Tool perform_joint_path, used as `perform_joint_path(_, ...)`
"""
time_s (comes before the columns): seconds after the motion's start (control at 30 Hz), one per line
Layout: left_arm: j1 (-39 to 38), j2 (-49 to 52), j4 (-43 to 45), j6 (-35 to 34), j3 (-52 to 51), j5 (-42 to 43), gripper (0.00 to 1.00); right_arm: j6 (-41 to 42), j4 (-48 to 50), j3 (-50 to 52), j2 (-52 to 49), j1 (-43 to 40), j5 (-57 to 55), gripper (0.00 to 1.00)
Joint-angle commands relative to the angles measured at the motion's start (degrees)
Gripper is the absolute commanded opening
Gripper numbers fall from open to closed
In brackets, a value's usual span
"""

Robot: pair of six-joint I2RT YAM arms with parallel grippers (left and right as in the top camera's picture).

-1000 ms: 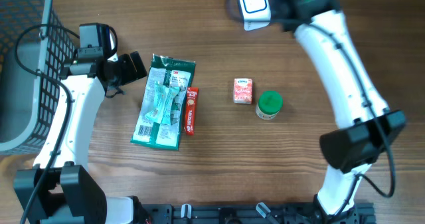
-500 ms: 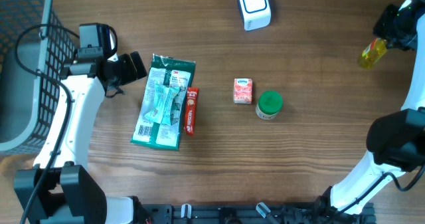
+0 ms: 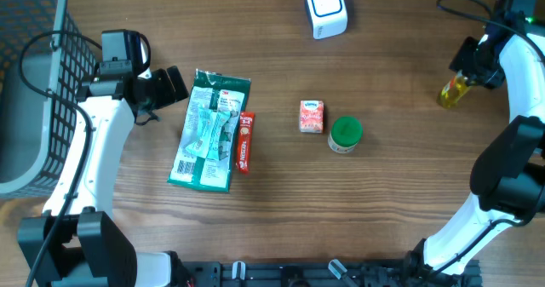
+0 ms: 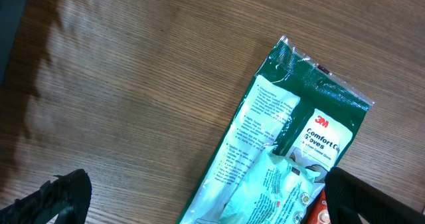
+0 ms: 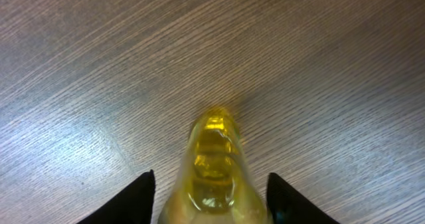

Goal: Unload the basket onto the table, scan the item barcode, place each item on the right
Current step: 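Move the oil bottle to the table's right side and release, then reach the right gripper down onto the green-capped jar and grasp it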

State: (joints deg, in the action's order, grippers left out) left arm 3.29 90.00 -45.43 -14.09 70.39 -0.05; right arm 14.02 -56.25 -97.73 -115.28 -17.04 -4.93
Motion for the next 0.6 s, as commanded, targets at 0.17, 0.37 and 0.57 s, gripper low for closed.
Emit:
perform_joint_path(0.17,0.2,-0.2,0.0,-0.3,0.4,0.5,1.00,-1.2,-4.3,-5.2,4.0,0.1,0.8,0.84)
perform_joint_path(0.37,0.2,-0.2,0.0,-0.3,0.4,0.5,1.00,-3.6,-11.3,-9.2,16.5,3.0,17.1,0.92)
perform_joint_path(0.57,0.2,-0.2,0.0,-0.3,0.4,0.5,1.00,-0.2,-21.6,-3.0,16.6,17.6,17.4,1.00)
